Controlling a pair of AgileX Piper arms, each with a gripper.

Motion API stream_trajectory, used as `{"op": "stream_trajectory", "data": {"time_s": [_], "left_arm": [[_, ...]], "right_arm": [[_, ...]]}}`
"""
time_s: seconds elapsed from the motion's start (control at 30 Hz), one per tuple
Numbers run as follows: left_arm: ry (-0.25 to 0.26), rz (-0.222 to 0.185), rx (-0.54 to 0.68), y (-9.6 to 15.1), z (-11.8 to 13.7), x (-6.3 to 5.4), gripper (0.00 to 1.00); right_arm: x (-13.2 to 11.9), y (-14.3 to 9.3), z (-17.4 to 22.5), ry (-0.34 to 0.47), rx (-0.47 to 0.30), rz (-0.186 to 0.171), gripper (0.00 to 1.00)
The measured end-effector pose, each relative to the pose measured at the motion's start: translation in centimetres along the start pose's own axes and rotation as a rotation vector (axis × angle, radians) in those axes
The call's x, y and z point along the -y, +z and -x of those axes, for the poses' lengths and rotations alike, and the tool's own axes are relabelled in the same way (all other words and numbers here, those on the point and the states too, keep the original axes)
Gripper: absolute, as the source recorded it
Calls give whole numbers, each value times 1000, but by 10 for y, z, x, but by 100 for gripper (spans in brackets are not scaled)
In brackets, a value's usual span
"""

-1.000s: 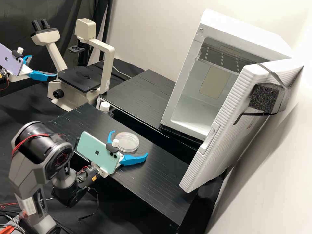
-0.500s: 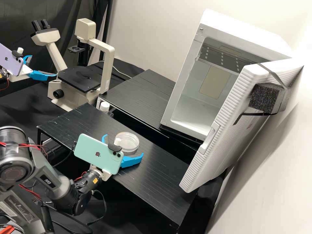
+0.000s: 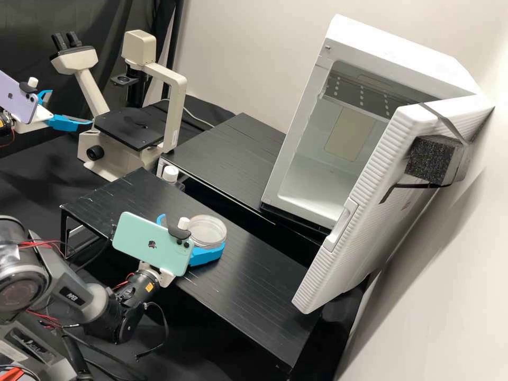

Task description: Return the petri dish to the incubator.

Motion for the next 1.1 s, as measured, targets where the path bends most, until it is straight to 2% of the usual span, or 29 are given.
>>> {"op": "stream_trajectory", "data": {"time_s": [0.53, 0.83, 1.1], "left_arm": [[0, 0, 0, 0, 0, 0, 100], [0, 0, 0, 0, 0, 0, 100], [0, 0, 0, 0, 0, 0, 100]], "right_arm": [[10, 0, -10, 47, 74, 28, 100], [16, -1, -16, 82, 75, 48, 100], [18, 2, -18, 91, 78, 45, 100]]}}
